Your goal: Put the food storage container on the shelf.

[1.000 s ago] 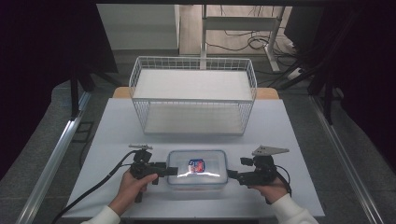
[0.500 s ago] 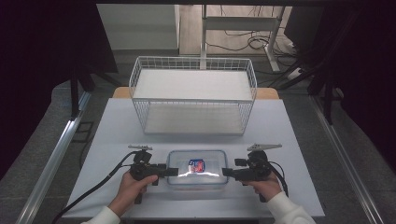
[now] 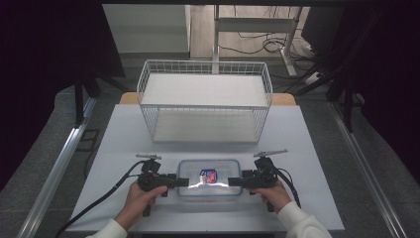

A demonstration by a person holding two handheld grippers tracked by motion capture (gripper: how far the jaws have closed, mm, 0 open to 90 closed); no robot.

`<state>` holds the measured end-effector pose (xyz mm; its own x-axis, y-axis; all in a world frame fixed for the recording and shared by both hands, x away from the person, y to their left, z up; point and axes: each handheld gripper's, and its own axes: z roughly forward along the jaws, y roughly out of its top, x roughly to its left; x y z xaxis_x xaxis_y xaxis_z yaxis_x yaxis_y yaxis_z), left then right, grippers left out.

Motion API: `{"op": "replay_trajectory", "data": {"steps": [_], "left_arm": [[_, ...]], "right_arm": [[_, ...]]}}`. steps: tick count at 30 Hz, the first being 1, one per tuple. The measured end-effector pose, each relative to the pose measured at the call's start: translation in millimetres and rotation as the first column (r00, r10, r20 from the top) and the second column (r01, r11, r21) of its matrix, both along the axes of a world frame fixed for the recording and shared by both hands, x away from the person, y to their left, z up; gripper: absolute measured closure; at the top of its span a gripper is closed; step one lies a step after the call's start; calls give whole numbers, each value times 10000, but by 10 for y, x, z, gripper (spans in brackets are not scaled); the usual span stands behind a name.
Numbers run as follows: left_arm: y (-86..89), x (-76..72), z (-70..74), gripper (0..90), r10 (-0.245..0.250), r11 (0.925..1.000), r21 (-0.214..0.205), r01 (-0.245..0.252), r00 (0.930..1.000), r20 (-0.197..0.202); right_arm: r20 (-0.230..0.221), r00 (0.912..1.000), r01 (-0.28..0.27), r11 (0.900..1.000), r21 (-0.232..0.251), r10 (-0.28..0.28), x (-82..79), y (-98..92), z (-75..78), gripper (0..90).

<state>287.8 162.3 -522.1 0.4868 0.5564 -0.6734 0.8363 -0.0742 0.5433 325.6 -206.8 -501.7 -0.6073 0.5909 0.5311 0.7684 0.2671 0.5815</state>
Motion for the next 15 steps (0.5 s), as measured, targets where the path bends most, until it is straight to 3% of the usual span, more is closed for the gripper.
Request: {"op": "replay_trajectory", "data": {"steps": [7,10,15], "left_arm": [[-1,0,0,294,10,10000,-6,-10,10000,-7],[0,0,0,295,15,10000,-9,-15,10000,-13],[0,1,0,297,30,10000,-22,-30,10000,-24]], "right_arm": [[-336,9994,-117,9998,179,123,6,14,-23,135],[-774,9968,-188,9991,373,216,18,24,-48,139],[-1101,9938,-135,9991,407,180,28,14,-50,164]]}}
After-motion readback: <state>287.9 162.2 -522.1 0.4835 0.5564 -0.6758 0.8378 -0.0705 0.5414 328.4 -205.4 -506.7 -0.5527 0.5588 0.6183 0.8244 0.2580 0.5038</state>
